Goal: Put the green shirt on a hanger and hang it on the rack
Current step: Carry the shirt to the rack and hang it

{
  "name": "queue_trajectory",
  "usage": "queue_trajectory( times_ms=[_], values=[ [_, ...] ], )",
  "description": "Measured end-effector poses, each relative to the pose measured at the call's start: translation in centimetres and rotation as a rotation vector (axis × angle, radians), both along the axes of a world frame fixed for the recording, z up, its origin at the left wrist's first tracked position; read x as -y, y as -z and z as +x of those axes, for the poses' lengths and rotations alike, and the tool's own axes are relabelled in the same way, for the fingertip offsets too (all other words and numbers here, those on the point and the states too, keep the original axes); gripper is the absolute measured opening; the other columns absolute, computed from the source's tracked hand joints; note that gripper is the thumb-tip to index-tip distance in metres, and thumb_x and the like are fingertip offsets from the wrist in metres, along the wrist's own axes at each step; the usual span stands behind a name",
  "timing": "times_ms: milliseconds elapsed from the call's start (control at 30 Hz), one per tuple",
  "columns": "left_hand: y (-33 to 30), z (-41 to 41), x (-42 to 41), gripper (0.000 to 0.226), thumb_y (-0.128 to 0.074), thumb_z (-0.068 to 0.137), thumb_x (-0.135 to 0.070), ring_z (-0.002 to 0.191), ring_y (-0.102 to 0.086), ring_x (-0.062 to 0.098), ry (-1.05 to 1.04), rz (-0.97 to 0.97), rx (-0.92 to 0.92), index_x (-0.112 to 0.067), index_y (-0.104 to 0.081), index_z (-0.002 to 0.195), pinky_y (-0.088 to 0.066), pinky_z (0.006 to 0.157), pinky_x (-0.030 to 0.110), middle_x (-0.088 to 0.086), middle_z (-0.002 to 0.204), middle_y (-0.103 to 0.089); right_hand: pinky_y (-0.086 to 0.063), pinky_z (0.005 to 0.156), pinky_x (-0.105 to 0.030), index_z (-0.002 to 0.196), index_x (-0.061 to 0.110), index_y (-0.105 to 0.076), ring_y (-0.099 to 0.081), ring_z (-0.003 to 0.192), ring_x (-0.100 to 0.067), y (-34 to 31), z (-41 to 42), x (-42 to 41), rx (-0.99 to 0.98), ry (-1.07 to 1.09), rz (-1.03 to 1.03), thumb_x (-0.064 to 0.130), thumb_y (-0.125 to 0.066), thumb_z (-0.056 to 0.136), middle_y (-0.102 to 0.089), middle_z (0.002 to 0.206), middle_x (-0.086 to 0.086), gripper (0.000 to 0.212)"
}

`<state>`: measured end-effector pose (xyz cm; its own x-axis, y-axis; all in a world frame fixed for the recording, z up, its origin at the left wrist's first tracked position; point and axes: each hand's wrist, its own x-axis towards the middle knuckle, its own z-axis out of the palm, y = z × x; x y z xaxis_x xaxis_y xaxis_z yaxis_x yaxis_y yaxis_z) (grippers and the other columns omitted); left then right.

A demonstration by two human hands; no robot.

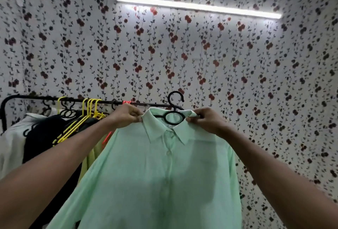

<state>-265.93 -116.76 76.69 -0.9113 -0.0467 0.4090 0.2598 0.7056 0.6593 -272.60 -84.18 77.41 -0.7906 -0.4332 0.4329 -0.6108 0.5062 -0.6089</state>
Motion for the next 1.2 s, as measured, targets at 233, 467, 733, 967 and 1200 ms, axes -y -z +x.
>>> queue_trajectory(
  times_ms=[233, 467, 733, 967, 1200],
  values=[
    [-0.8, -14.1, 1.0, 0.012, -0.078, 0.087, -0.008, 0.091, -0.070, 0.021, -0.074, -0.051, 0.000, -0.005, -0.079, 0.099, -0.060, 0.081, 0.028, 0.009, 0.094, -0.076, -0.039, 0.047, -0.012, 0.089, 0.019, -0.080, -0.049, 0.055, -0.004, -1.4, -13.5, 2.4, -0.079, 0.055, 0.038, 0.028, -0.076, 0.091, -0.065, 0.068, 0.005, 0.010],
    [1.2, -22.1, 1.8, 0.018, -0.078, 0.088, -0.011, 0.099, -0.073, 0.020, -0.056, -0.080, 0.002, -0.009, -0.077, 0.106, -0.061, 0.093, 0.041, 0.008, 0.103, -0.077, -0.046, 0.055, -0.024, 0.092, 0.022, -0.081, -0.058, 0.064, -0.012, 1.4, -20.3, 3.3, -0.096, 0.152, 0.004, 0.028, -0.078, 0.089, -0.074, 0.077, -0.002, 0.007],
    [2.4, -27.5, 3.2, 0.084, -0.068, 0.094, -0.030, 0.157, -0.015, 0.021, -0.179, -0.555, 0.083, -0.020, -0.019, 0.161, -0.005, 0.128, 0.046, 0.002, 0.169, -0.021, -0.048, 0.055, -0.026, 0.095, 0.024, -0.080, -0.064, 0.067, -0.011, 7.3, -22.8, 7.7, -0.074, 0.290, 0.128, 0.028, -0.074, 0.091, -0.070, 0.074, 0.009, 0.008],
    [3.8, -29.2, 4.4, 0.076, -0.060, 0.095, -0.009, 0.157, -0.015, 0.017, -0.173, -0.458, 0.007, -0.023, -0.024, 0.160, -0.004, 0.129, 0.050, -0.001, 0.167, -0.026, -0.061, 0.075, -0.037, 0.103, 0.020, -0.078, -0.069, 0.081, -0.019, 10.4, -25.3, 13.8, -0.023, 0.397, 0.230, 0.023, -0.072, 0.093, -0.074, 0.087, -0.001, 0.012],
    [3.7, -29.0, 4.5, 0.085, -0.059, 0.085, -0.002, 0.157, -0.014, 0.016, -0.151, -0.422, -0.001, -0.023, -0.024, 0.160, -0.010, 0.129, 0.050, 0.000, 0.168, -0.023, -0.048, 0.059, -0.029, 0.097, 0.019, -0.077, -0.068, 0.076, -0.023, 7.9, -27.5, 17.9, -0.085, 0.498, 0.130, 0.024, -0.067, 0.095, -0.073, 0.083, -0.003, 0.012]
  ],
)
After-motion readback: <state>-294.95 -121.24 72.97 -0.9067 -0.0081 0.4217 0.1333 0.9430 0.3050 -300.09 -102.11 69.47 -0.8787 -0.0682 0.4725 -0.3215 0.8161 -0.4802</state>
